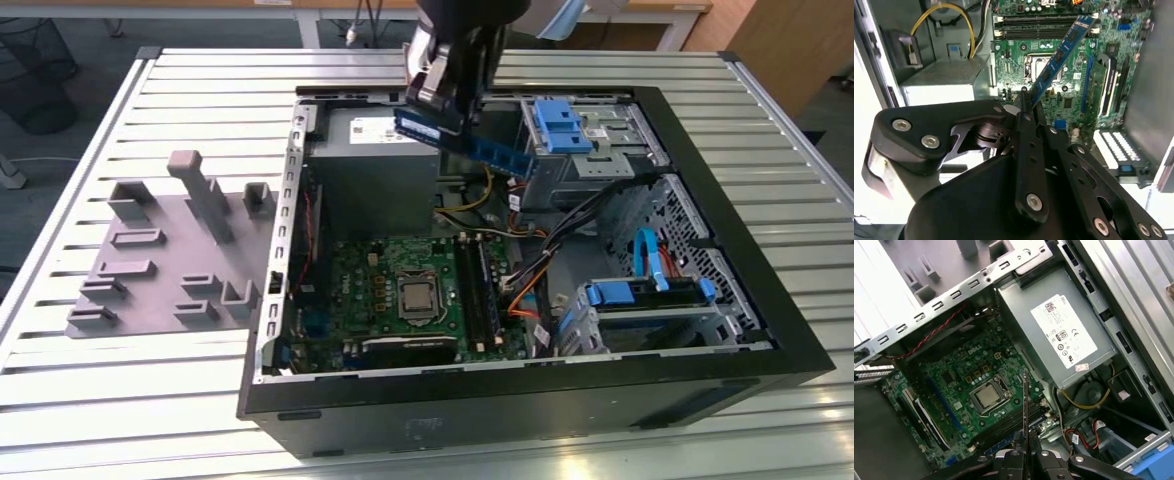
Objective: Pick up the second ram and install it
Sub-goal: 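Insert the second ram into the second slot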
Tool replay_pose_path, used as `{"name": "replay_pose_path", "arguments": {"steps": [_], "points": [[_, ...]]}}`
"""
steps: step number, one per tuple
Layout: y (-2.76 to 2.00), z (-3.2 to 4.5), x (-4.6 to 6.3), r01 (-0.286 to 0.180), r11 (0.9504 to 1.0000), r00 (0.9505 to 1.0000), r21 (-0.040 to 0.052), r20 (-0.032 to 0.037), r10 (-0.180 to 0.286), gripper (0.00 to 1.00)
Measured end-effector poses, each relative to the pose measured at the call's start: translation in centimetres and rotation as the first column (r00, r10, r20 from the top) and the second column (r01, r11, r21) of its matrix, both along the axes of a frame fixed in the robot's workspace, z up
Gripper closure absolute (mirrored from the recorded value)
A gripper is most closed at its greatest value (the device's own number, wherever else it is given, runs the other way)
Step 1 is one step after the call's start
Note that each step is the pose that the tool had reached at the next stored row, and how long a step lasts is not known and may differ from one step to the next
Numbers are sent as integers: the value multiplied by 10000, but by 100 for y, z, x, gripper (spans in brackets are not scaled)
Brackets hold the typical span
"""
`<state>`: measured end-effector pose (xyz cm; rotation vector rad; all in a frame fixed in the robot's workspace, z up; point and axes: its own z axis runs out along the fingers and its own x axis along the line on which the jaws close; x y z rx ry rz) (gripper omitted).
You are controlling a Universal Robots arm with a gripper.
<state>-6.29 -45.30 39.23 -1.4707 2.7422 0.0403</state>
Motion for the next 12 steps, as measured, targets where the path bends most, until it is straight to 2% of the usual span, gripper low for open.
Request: {"name": "replay_pose_path", "arguments": {"steps": [3,6,9,12], "points": [[0,-11,0,557,9984,9984,0,0,-557,86],[0,-22,0,1095,9940,9940,0,0,-1095,86],[0,-32,0,1640,9865,9865,1,0,-1640,86],[0,-40,0,2167,9762,9762,0,0,-2167,86]]}}
